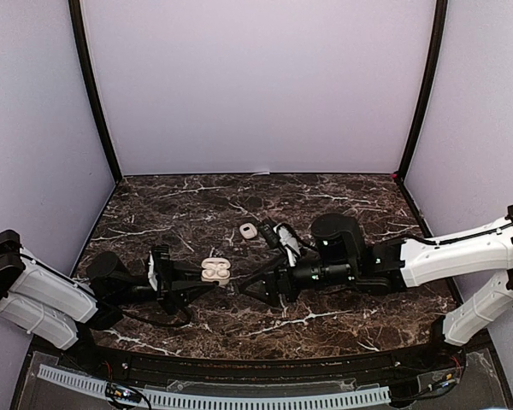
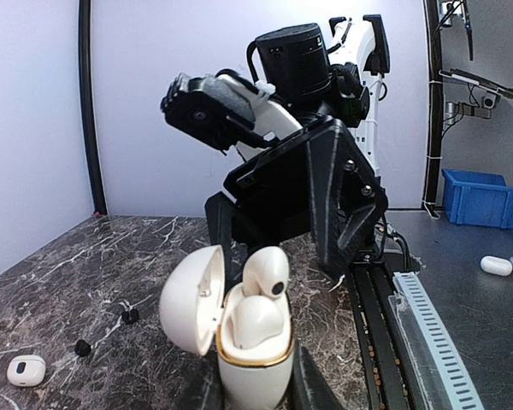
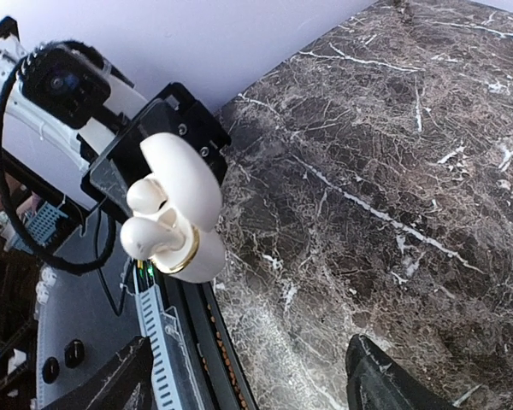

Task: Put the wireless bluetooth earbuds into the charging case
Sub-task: Adjust the right earbud in the right side groove of the charging case.

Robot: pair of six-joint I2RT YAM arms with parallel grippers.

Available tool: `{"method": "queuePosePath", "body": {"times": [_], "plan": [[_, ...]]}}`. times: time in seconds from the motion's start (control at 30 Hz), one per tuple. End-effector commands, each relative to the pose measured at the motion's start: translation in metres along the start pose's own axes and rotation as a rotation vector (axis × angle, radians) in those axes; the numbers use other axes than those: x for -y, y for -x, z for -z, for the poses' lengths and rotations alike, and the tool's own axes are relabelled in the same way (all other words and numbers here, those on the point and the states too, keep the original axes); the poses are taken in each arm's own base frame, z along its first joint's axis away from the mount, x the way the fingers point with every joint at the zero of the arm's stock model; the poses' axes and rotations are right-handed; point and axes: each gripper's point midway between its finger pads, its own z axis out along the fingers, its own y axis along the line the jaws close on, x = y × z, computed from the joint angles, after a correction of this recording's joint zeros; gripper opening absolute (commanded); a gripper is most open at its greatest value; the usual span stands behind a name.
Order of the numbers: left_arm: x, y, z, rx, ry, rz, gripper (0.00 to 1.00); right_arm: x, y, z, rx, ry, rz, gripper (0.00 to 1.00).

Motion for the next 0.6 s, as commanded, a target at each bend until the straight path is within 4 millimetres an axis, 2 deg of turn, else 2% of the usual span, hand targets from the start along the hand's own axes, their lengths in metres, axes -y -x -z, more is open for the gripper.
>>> {"method": "queuePosePath", "body": {"times": [0.0,0.3,0.57], "plan": [[0.009,0.016,0.000,0.061,-0.046,-0.028,0.00,-0.004,0.029,0.004,0.134,0.047,-0.122,0.77],[0.011,0.017,0.001,0.065,-0.056,-0.032,0.00,-0.028,0.044,0.002,0.178,0.194,-0.140,0.76],[0.011,0.019,0.002,0.069,-0.054,-0.036,0.00,-0.030,0.047,0.000,0.177,0.207,-0.146,0.79]]}}
